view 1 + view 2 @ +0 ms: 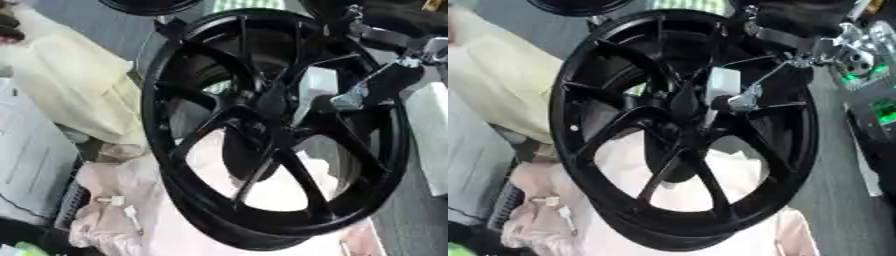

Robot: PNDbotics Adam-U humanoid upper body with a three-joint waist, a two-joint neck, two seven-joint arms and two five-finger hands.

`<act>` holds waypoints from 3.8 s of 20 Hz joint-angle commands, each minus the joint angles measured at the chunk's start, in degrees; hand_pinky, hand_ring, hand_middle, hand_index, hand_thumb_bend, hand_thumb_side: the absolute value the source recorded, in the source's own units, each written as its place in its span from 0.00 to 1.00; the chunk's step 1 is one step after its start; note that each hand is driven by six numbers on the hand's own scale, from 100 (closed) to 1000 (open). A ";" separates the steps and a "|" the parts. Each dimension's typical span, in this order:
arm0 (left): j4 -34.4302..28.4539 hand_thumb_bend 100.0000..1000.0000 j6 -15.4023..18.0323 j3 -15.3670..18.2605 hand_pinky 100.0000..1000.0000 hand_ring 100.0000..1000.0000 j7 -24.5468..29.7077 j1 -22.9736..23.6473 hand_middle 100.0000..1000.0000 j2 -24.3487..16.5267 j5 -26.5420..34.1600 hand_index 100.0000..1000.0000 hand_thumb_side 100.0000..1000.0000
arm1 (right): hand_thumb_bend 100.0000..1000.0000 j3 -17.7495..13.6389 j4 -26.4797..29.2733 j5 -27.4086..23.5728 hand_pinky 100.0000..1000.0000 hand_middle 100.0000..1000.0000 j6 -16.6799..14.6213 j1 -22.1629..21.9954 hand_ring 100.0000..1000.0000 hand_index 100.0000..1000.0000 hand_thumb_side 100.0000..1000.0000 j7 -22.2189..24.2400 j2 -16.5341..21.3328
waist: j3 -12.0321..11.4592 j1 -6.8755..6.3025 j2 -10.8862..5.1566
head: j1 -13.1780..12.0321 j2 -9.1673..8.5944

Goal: Pull the pin out of the wheel hub.

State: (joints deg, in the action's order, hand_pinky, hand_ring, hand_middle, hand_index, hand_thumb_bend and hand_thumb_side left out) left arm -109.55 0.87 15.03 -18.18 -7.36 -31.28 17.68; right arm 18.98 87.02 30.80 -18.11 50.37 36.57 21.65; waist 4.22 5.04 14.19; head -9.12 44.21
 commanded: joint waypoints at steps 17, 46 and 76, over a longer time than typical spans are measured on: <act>-0.77 0.00 0.25 0.69 0.41 0.45 0.11 -0.78 0.48 -1.67 -0.15 0.62 0.76 | 0.47 -1.94 -0.72 0.62 0.68 0.48 1.15 -0.01 0.66 0.73 0.43 0.19 -0.01 | -1.09 -0.76 0.05 | 3.66 -0.10; -0.74 0.00 0.15 0.50 0.41 0.45 0.42 -0.71 0.48 -1.97 -0.28 0.61 0.76 | 0.45 -2.60 -0.51 -1.02 0.65 0.35 3.92 -1.24 0.58 0.56 0.30 -1.09 0.10 | -1.05 -0.48 0.49 | 2.72 -0.10; -0.68 0.00 0.10 0.46 0.41 0.44 0.62 -0.69 0.48 -1.87 -0.21 0.61 0.76 | 0.34 -2.64 0.75 -6.27 0.60 0.23 7.17 -0.88 0.49 0.46 0.00 -0.74 0.19 | -1.95 -0.39 0.54 | 2.89 -0.10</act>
State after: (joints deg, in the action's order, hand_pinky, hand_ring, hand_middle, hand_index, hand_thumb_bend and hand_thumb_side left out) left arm -109.55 0.96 15.04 -17.77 -7.65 -31.29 17.65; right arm 16.90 86.39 25.35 -11.26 48.36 36.07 20.95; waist 2.40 5.02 15.57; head -6.39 44.22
